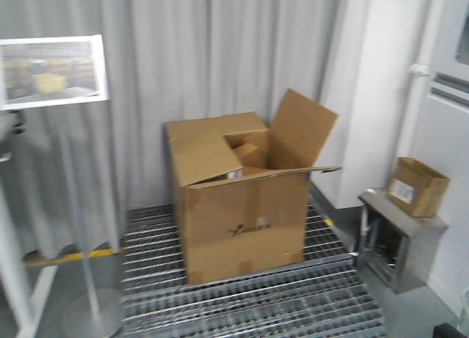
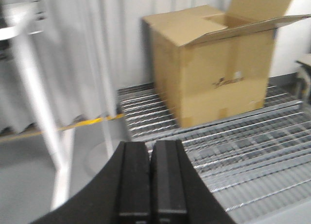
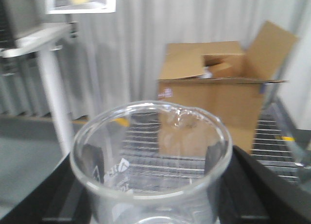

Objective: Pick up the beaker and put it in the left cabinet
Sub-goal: 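Drive the base to the open white cabinet shelf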

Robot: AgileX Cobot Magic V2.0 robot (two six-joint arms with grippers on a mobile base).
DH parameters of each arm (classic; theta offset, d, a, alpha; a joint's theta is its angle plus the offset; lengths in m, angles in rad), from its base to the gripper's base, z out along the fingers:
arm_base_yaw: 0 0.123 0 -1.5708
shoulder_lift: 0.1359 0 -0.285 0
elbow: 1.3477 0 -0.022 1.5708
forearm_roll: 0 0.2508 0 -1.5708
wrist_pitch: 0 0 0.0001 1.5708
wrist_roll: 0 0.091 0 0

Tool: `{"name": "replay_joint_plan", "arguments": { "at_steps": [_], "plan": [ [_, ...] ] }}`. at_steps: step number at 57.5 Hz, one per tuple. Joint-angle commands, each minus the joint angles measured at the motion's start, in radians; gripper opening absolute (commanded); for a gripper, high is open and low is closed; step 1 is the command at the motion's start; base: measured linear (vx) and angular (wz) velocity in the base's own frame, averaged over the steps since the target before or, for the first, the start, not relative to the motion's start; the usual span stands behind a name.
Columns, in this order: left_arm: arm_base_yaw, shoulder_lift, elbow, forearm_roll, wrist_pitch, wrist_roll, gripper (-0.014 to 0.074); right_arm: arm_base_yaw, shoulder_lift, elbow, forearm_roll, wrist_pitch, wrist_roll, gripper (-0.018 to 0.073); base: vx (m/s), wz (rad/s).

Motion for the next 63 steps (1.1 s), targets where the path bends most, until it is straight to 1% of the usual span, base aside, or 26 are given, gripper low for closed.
{"name": "replay_joint_plan", "arguments": {
  "at_steps": [1, 13, 31, 63],
  "plan": [
    [0.000, -0.010, -0.012, 0.000, -0.083, -0.004, 0.0004, -0.004, 0.005, -0.032, -0.028, -0.058, -0.002, -0.0001, 0.57, -0.59],
    [0.000, -0.010, -0.012, 0.000, -0.083, -0.004, 0.0004, -0.004, 0.005, -0.032, -0.028, -0.058, -0.002, -0.0001, 0.54, -0.73],
    [0.000, -0.010, -0.012, 0.000, -0.083, -0.004, 0.0004, -0.004, 0.005, -0.032, -0.028, -0.058, -0.002, -0.0001, 0.44, -0.92],
    [0.000, -0.010, -0.012, 0.000, -0.083, -0.004, 0.0004, -0.004, 0.005, -0.032, -0.028, -0.058, -0.002, -0.0001, 0.29, -0.87]
  ]
}}
